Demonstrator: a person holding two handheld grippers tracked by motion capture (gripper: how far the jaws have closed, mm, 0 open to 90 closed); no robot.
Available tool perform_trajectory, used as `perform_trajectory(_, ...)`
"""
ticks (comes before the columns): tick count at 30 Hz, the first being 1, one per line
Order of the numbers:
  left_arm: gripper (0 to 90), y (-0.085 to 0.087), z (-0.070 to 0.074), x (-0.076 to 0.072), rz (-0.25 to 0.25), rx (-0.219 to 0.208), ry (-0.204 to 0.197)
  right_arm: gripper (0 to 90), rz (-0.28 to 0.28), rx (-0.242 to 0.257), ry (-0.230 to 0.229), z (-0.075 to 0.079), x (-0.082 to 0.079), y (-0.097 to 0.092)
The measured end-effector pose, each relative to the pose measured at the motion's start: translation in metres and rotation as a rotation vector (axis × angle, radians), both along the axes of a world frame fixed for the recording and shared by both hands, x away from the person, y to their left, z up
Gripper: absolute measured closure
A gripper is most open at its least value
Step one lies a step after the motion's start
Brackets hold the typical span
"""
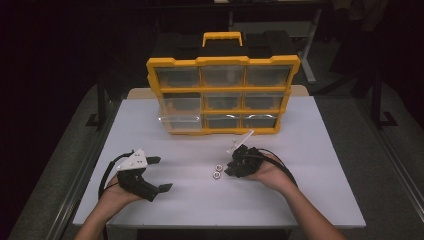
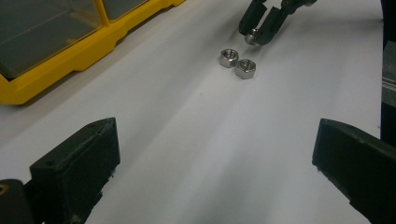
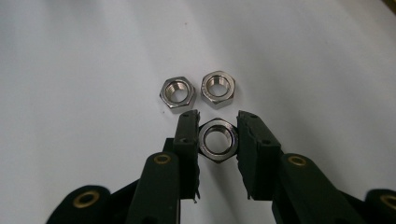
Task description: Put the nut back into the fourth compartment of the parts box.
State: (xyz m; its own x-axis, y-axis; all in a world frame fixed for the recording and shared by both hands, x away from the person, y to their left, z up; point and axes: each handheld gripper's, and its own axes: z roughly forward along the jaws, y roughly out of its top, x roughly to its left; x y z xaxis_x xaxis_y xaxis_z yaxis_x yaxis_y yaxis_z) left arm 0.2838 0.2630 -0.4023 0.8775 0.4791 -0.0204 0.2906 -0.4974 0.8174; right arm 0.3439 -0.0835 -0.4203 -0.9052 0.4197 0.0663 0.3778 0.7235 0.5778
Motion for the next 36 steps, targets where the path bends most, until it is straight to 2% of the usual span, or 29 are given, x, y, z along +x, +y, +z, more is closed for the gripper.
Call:
perform_trajectory(3, 1.0, 0.000, 0.000, 0.000, 0.002, -0.003, 0.000, 68.9, 0.004, 0.000, -0.017, 0.002, 0.000, 0.000)
perform_trajectory(9, 1.0, -0.001, 0.000, -0.001, 0.000, -0.003, 0.003, 68.9, -0.010, 0.012, -0.016, 0.010, -0.002, 0.001)
perform_trajectory(10, 1.0, -0.002, 0.000, -0.001, -0.001, -0.003, 0.003, 68.9, -0.019, 0.024, 0.004, 0.012, -0.004, 0.002)
perform_trajectory(11, 1.0, -0.002, 0.000, -0.001, -0.001, -0.004, 0.004, 68.9, -0.008, 0.025, -0.008, 0.012, -0.003, 0.001)
perform_trajectory(15, 1.0, -0.002, 0.000, -0.002, 0.001, -0.009, 0.007, 68.9, 0.000, 0.033, -0.004, 0.016, -0.003, 0.001)
perform_trajectory(16, 1.0, -0.002, 0.001, -0.002, 0.002, -0.009, 0.006, 68.9, -0.010, 0.043, 0.013, 0.018, -0.003, 0.001)
perform_trajectory(18, 1.0, -0.001, 0.001, -0.002, 0.002, -0.005, 0.004, 68.9, -0.001, 0.043, 0.003, 0.020, 0.000, 0.002)
perform_trajectory(22, 1.0, -0.001, 0.001, -0.002, 0.014, -0.026, 0.012, 68.9, -0.013, 0.058, 0.018, 0.027, 0.002, 0.005)
perform_trajectory(24, 1.0, -0.001, 0.001, -0.002, 0.011, -0.021, 0.009, 68.9, -0.021, 0.069, 0.026, 0.031, 0.002, 0.007)
perform_trajectory(31, 1.0, -0.001, 0.002, -0.002, 0.013, -0.023, 0.011, 68.9, -0.015, 0.079, 0.000, 0.043, 0.006, 0.011)
perform_trajectory(34, 1.0, 0.000, 0.002, -0.001, 0.003, -0.014, -0.004, 68.9, -0.013, 0.082, -0.014, 0.049, 0.007, 0.012)
perform_trajectory(36, 1.0, 0.000, 0.002, -0.002, 0.009, -0.023, 0.003, 68.9, -0.011, 0.087, -0.016, 0.054, 0.009, 0.012)
